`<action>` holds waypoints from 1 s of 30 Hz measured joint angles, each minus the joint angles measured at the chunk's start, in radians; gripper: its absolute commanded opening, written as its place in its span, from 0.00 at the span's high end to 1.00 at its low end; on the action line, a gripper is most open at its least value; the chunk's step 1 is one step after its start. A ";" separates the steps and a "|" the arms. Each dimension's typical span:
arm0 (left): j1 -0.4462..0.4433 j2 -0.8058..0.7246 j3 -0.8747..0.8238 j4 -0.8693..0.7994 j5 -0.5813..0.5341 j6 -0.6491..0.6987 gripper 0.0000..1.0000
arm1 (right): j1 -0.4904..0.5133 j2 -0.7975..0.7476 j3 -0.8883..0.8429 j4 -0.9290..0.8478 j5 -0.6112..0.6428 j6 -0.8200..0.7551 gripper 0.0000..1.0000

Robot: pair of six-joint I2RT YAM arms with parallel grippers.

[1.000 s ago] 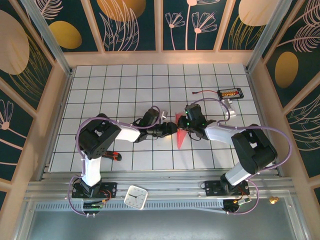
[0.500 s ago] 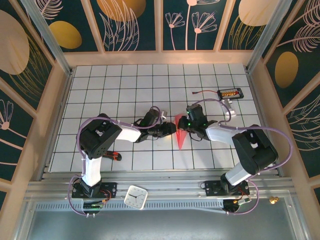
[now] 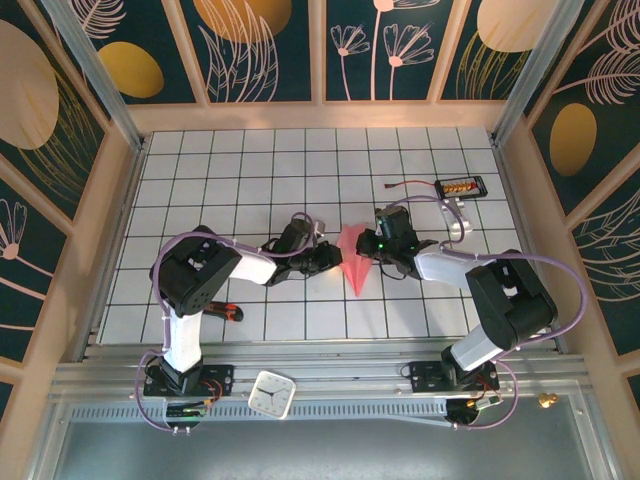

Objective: Fold a paper plane with a square sheet of paper (pick it up from the middle)
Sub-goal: Move a paper plane to the center of the table.

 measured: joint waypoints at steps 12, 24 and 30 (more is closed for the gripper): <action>0.037 0.000 -0.070 0.128 0.042 -0.061 1.00 | 0.000 0.005 -0.003 -0.005 0.011 0.000 0.94; 0.038 -0.031 -0.140 0.186 -0.007 -0.106 1.00 | 0.000 0.037 0.039 -0.018 -0.010 -0.009 0.68; 0.038 -0.040 -0.149 0.177 -0.028 -0.101 0.80 | -0.002 -0.024 0.042 -0.019 -0.068 -0.019 0.62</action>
